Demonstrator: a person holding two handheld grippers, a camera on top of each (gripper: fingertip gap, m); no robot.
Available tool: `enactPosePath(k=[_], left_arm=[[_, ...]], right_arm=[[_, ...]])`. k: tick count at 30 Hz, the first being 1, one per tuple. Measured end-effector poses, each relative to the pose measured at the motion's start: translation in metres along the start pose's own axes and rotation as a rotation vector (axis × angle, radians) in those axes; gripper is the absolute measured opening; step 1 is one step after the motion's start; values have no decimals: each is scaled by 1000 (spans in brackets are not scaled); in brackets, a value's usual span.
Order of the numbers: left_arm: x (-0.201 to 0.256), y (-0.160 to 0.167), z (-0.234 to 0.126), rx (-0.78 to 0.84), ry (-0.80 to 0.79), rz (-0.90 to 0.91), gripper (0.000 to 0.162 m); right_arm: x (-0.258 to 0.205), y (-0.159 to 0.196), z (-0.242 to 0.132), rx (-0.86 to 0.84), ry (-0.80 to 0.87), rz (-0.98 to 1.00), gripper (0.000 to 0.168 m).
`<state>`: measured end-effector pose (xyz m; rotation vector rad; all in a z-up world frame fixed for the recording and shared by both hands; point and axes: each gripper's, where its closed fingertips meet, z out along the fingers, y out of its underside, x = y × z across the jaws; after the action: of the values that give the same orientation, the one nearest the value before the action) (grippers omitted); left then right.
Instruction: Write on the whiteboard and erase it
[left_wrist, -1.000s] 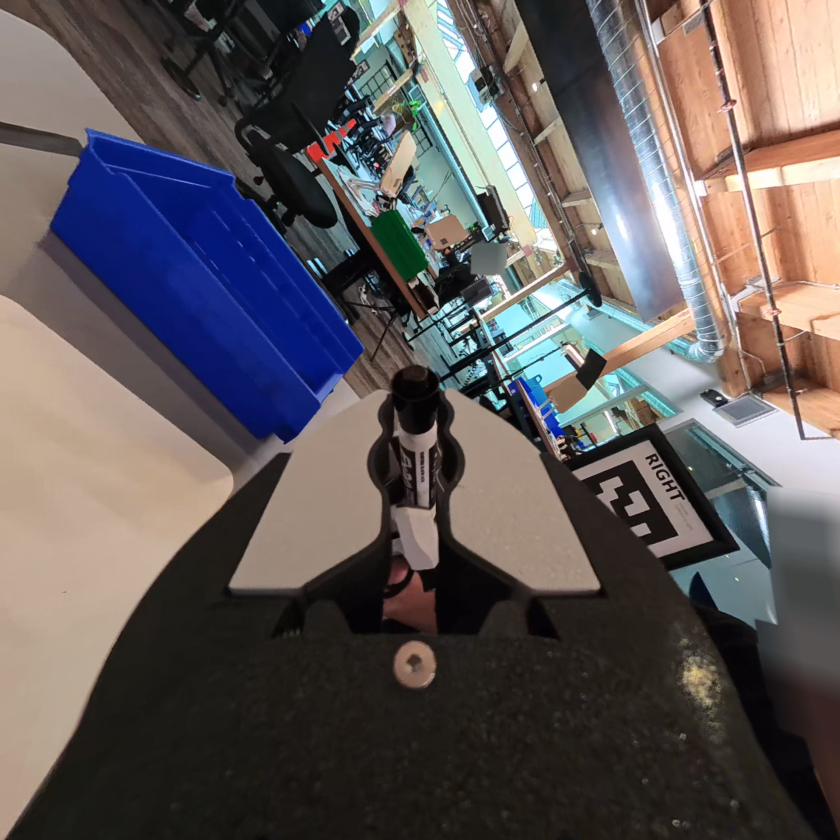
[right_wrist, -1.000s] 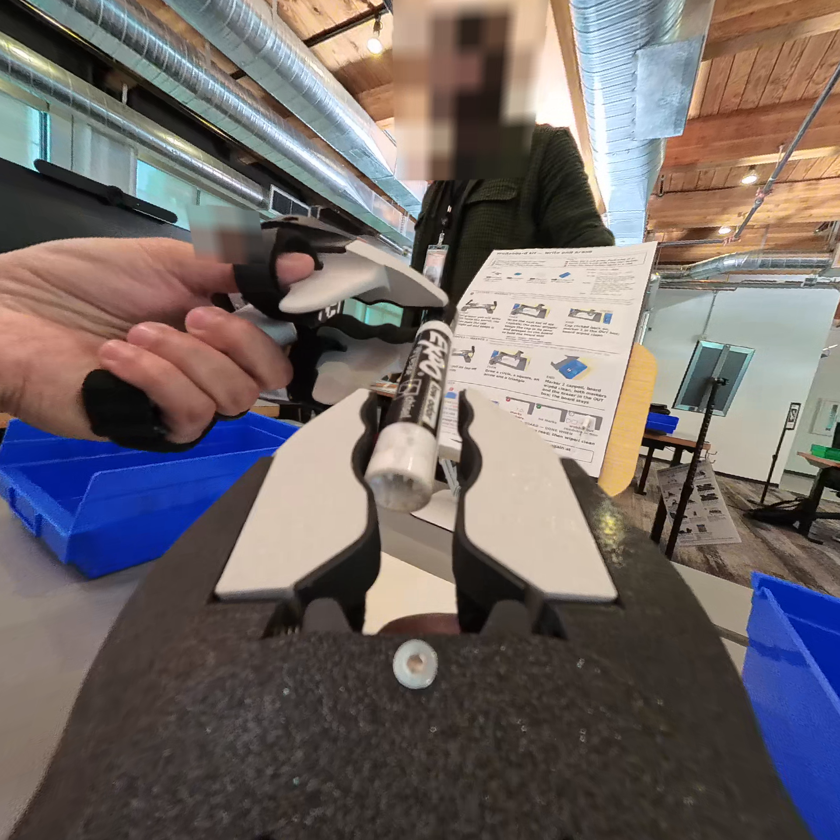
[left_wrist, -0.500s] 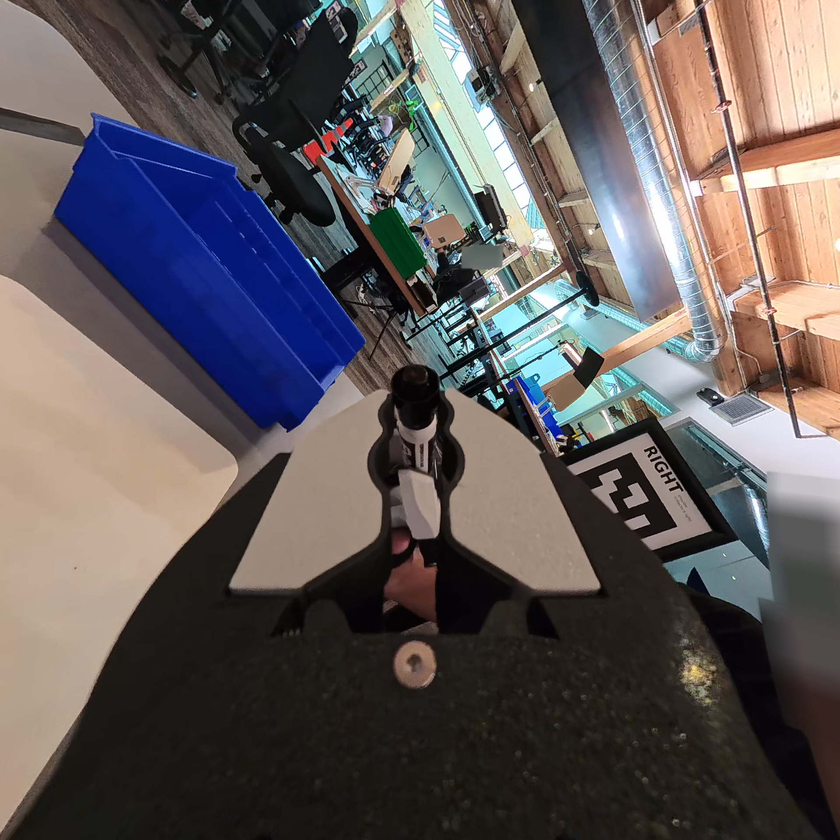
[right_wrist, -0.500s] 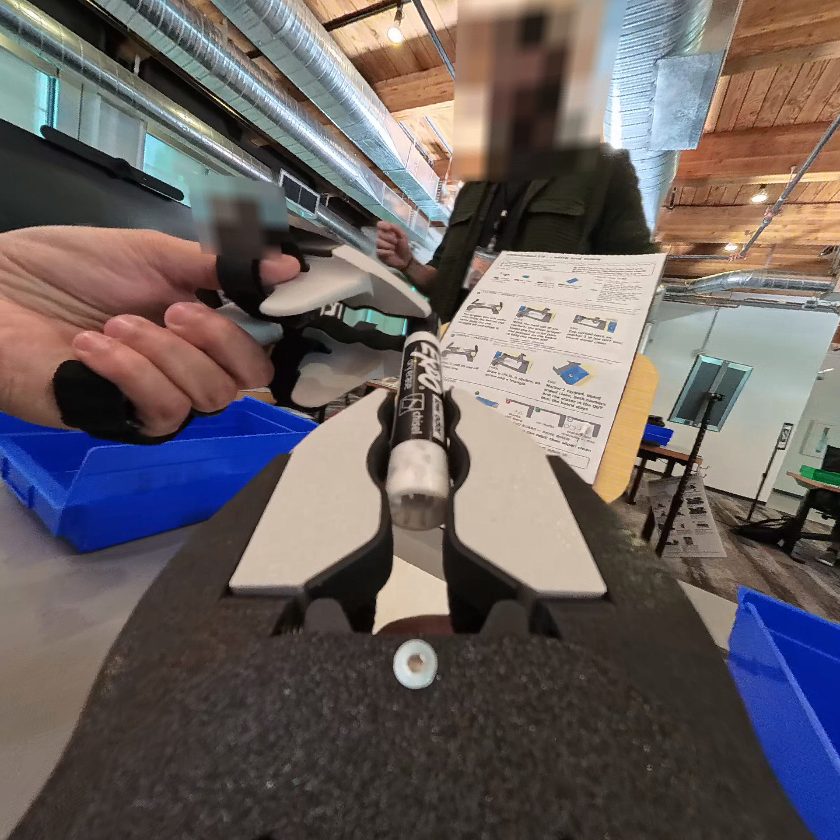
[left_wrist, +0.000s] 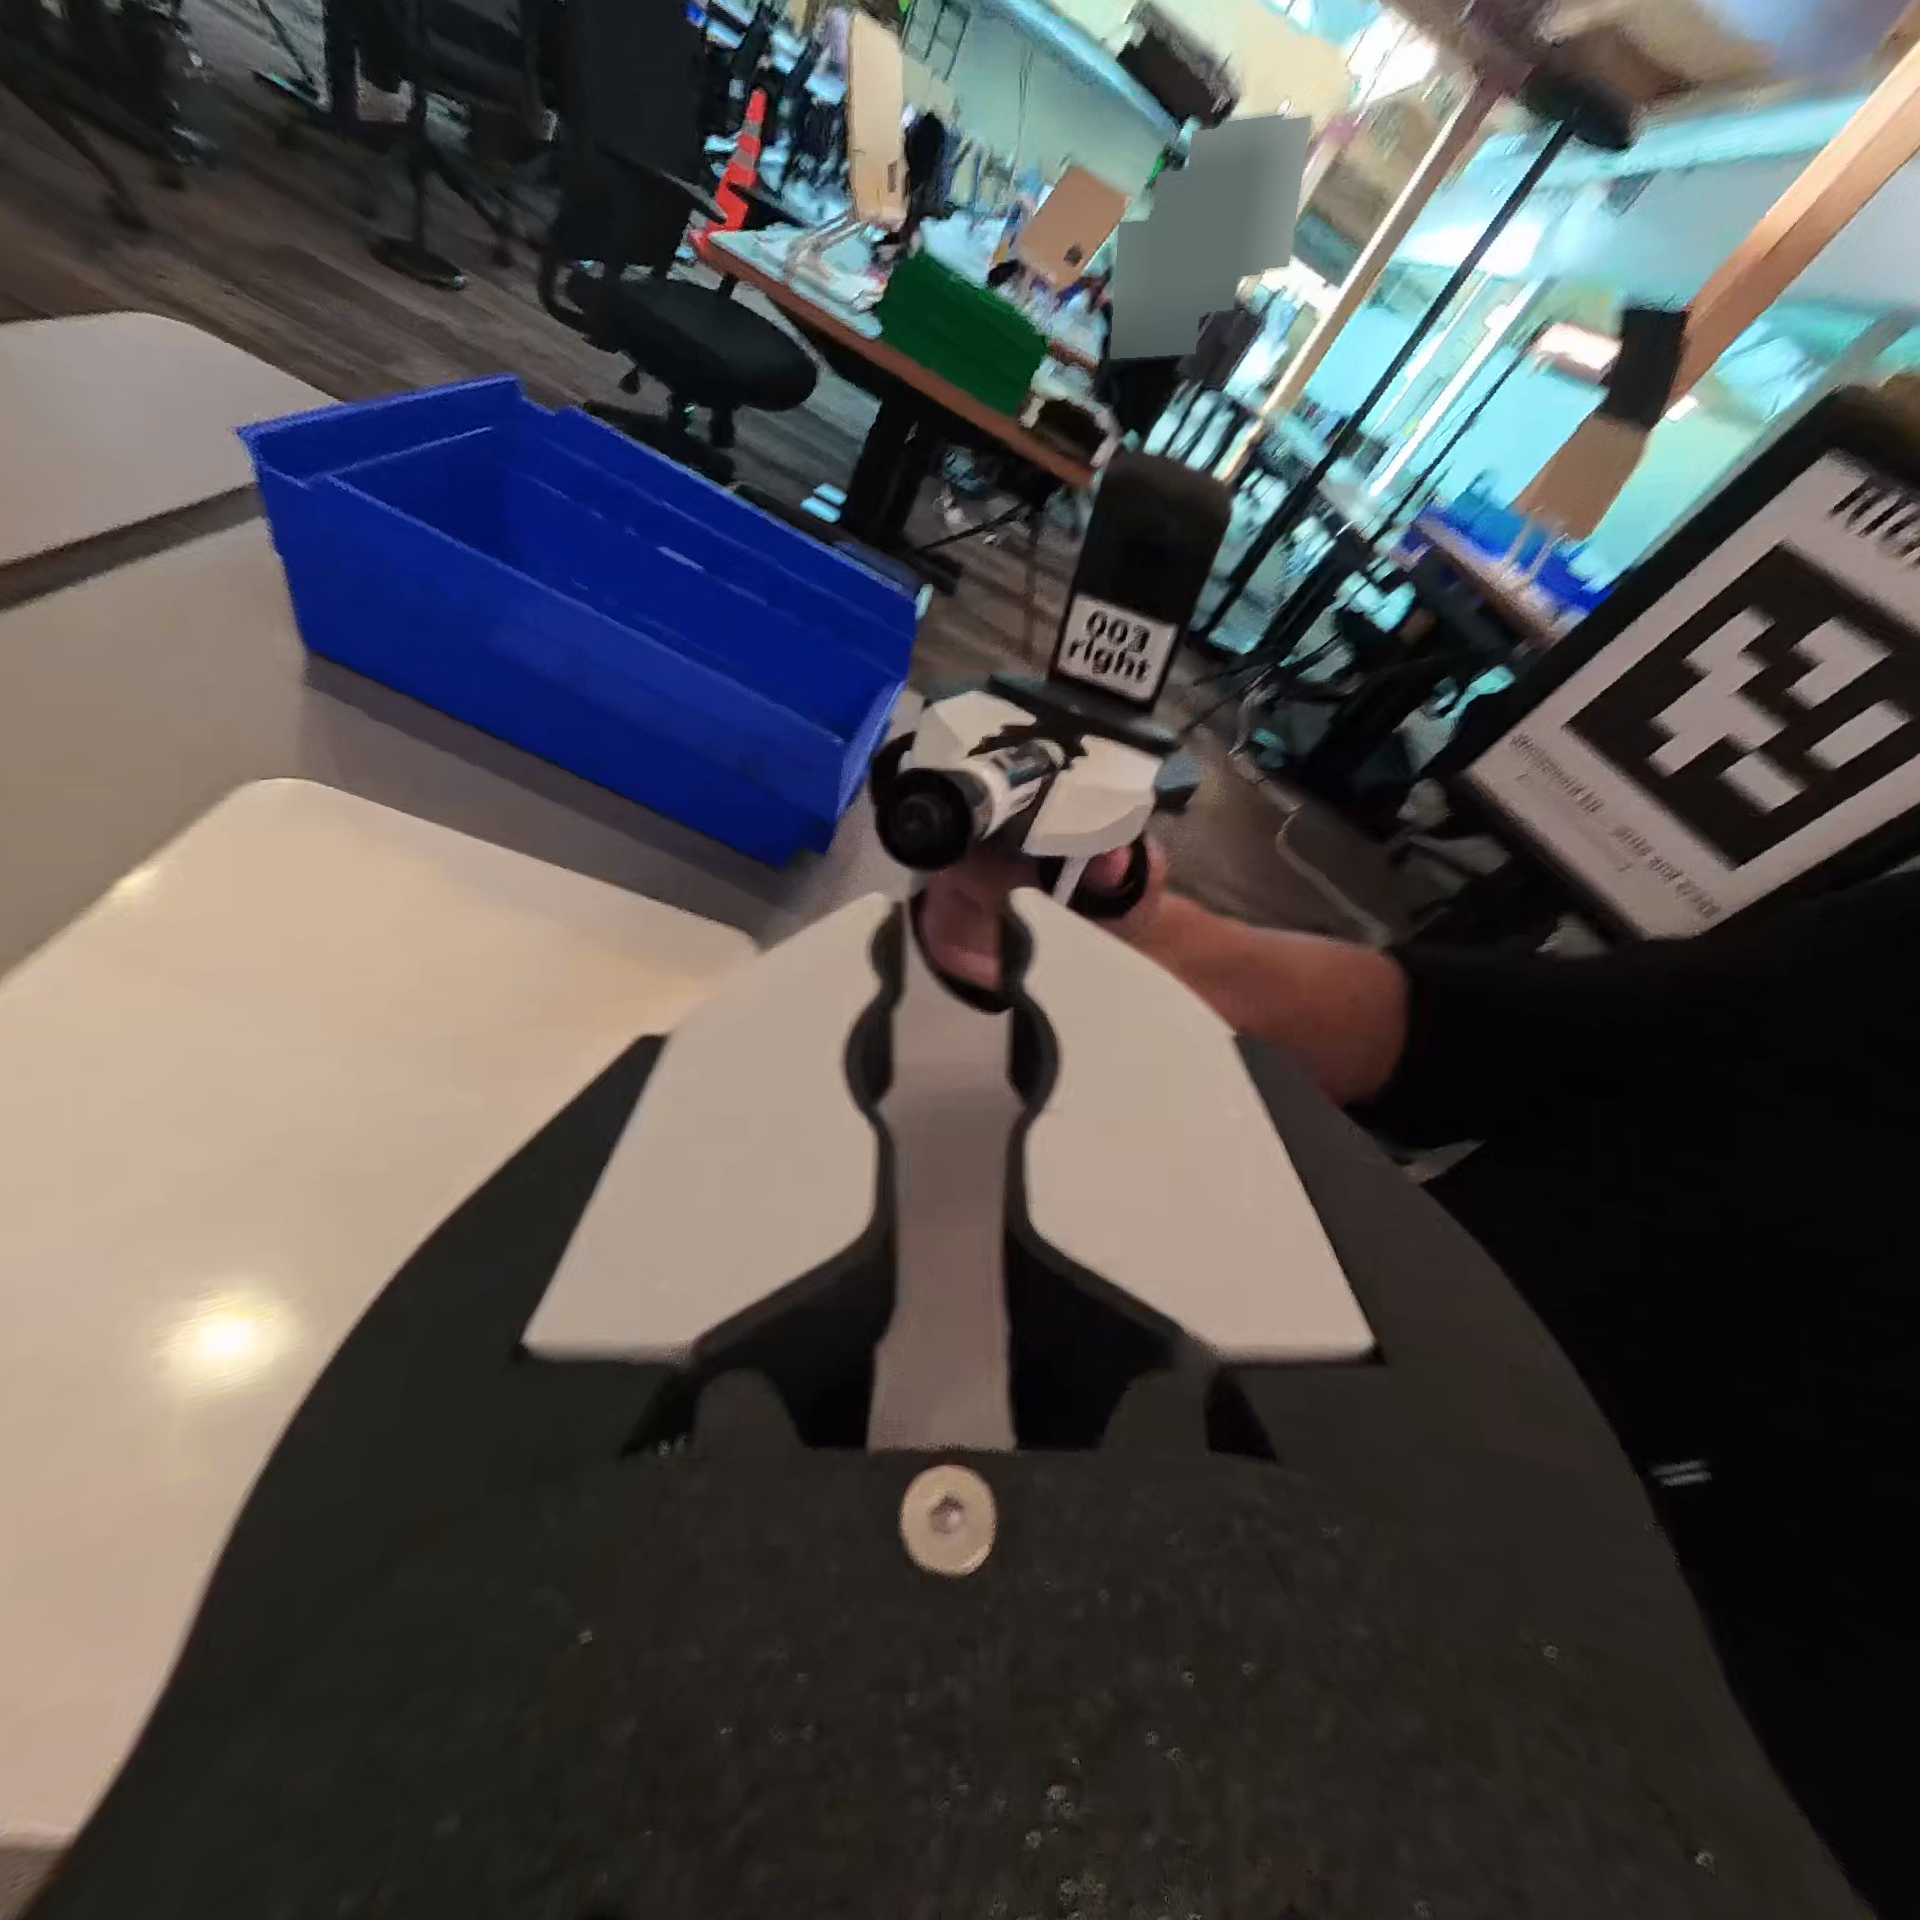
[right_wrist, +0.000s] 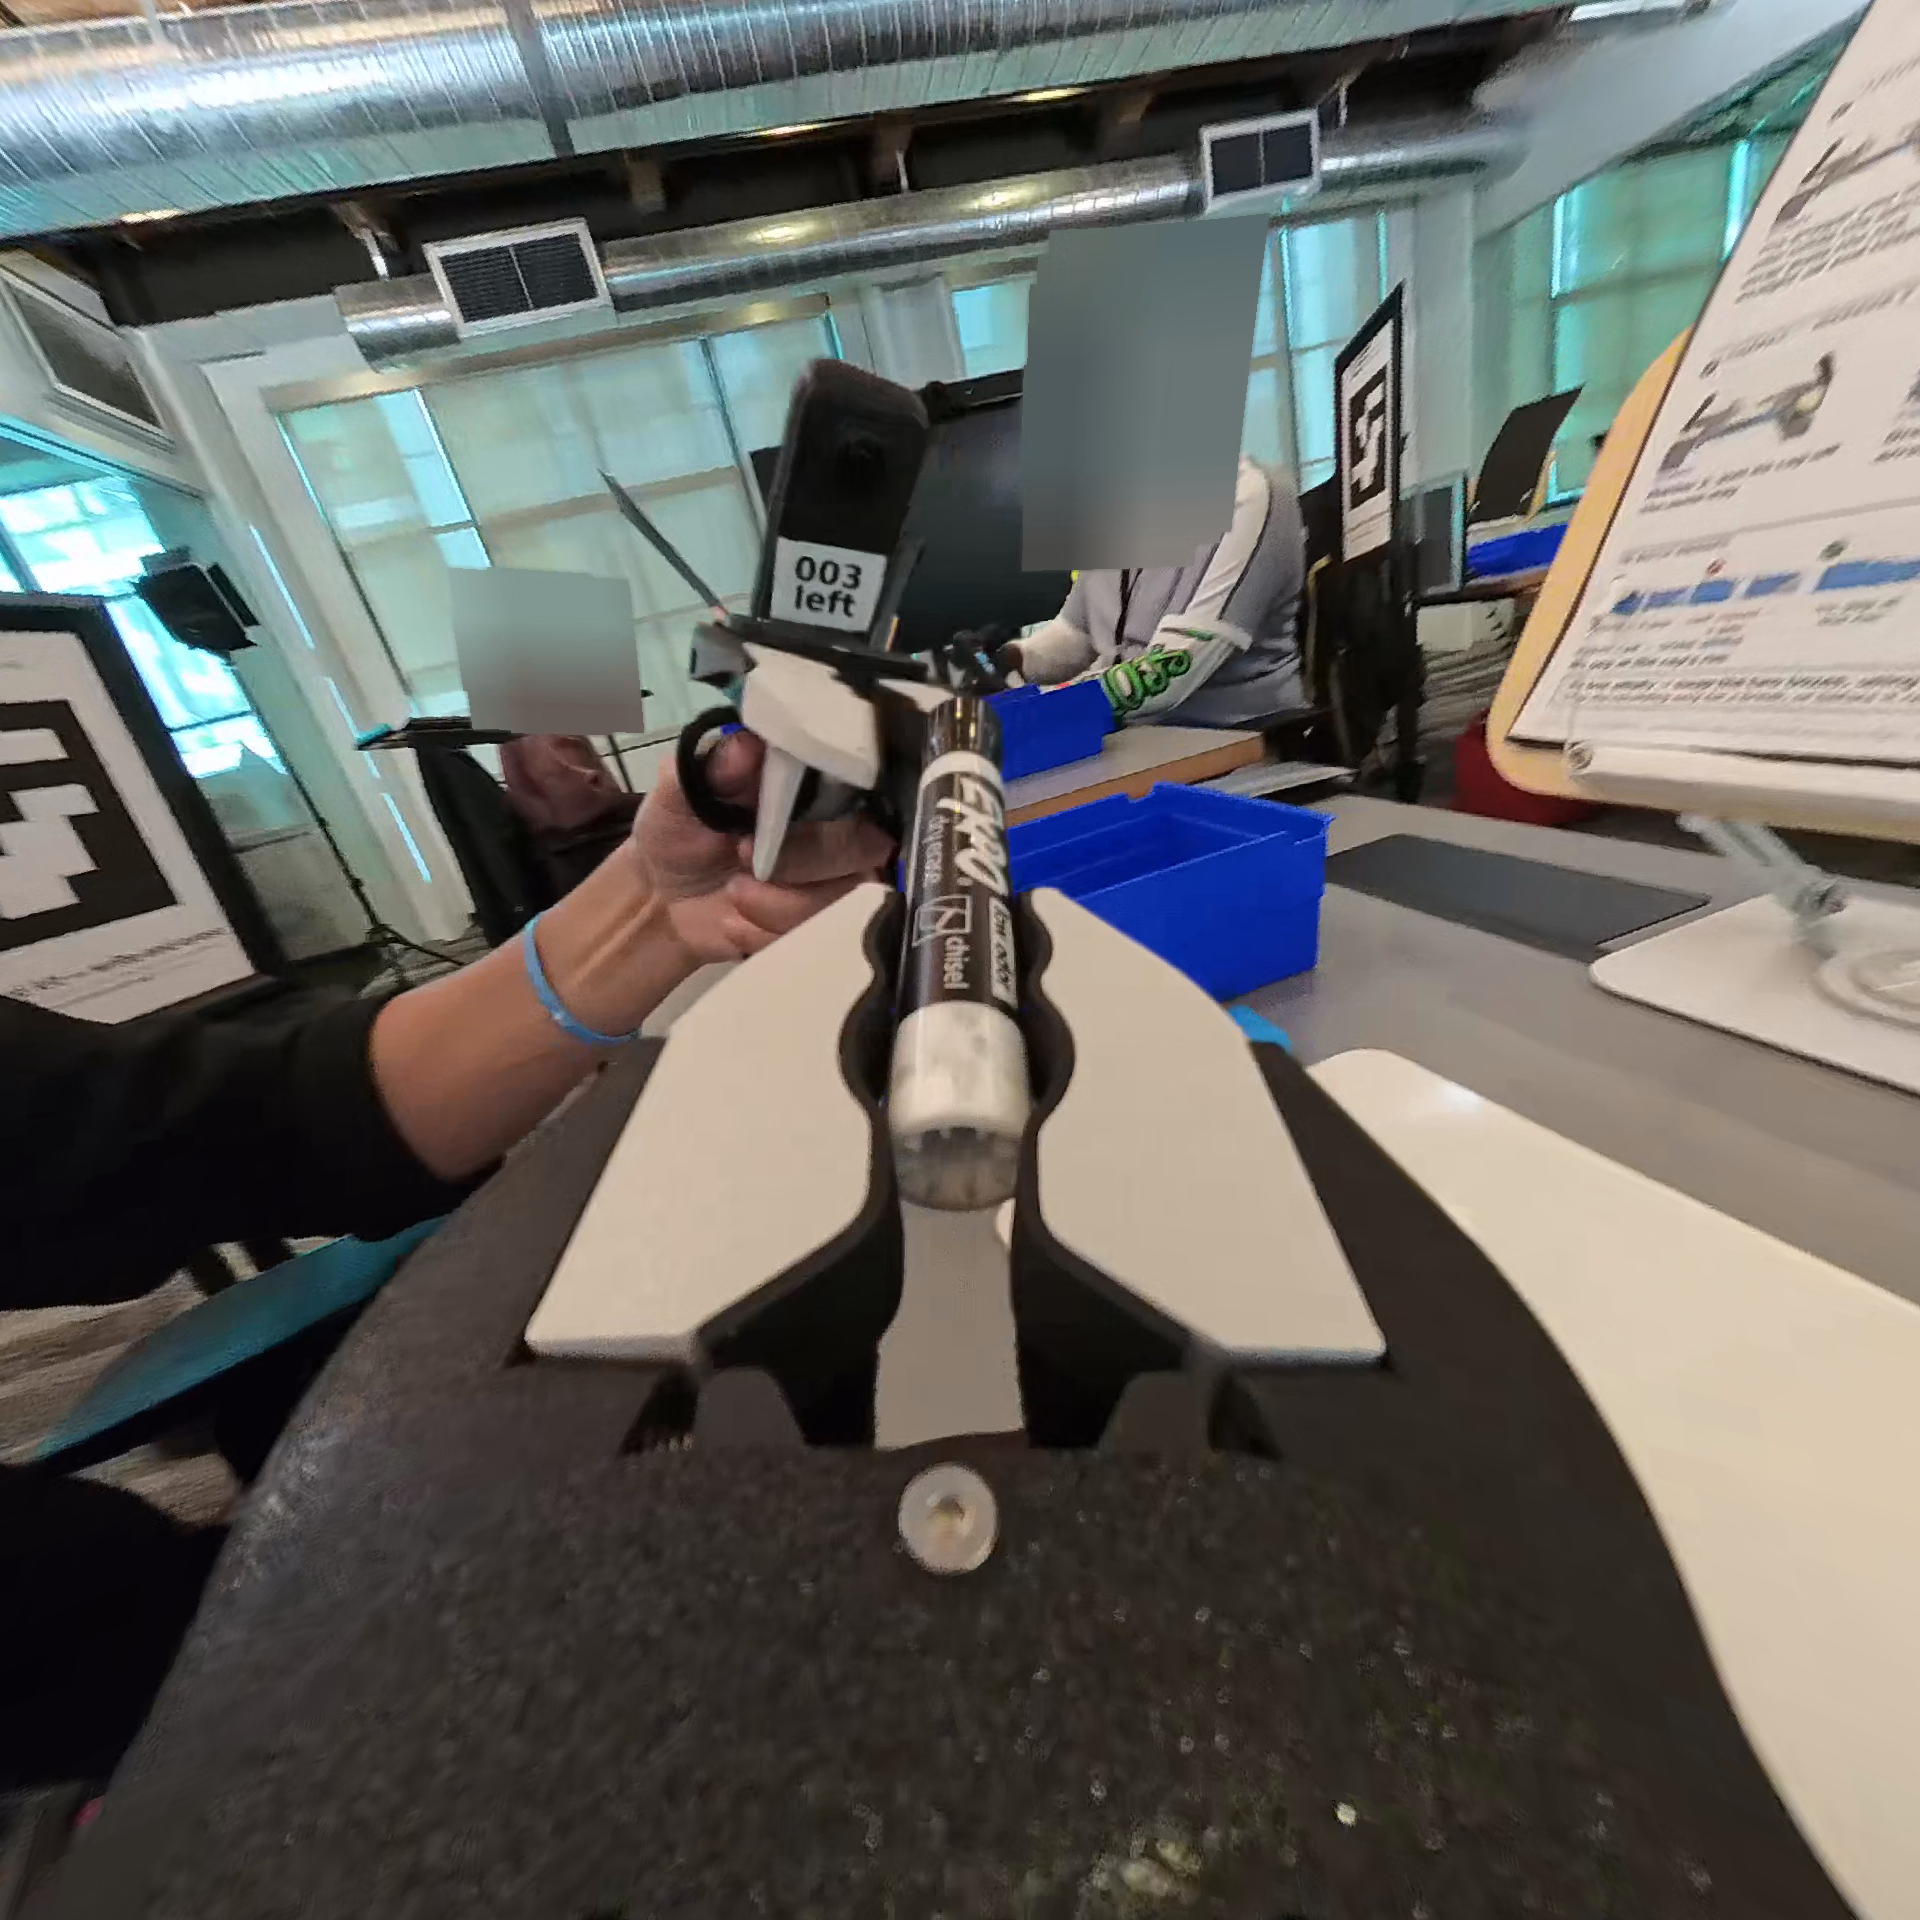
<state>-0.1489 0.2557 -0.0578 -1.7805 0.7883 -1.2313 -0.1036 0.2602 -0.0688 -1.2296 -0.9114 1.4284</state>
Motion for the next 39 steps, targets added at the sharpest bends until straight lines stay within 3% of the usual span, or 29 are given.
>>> enactPosePath(k=[1,3,9,14,19,29,39], left_arm=[[-4,3,-1,-25,-44,51,28],[-3,8,-3,-64,-76,174,36],[1,21,3,-152,-69,373,36],[4,33,9,-171,-23,414,20],[8,43,9,-196,-5,478,18],[28,50,-9,-87,52,506,18],[39,63,-17,-146,31,580,18]], right_arm=[[-1,2,0,-10,-16,22,19],[-4,7,1,-39,-53,58,20],[-16,21,8,-87,-179,172,20],[-19,29,11,-98,-233,225,20],[-23,36,9,-112,-285,247,19],[-48,42,19,-129,-317,169,20],[-64,50,19,-181,-310,98,20]])
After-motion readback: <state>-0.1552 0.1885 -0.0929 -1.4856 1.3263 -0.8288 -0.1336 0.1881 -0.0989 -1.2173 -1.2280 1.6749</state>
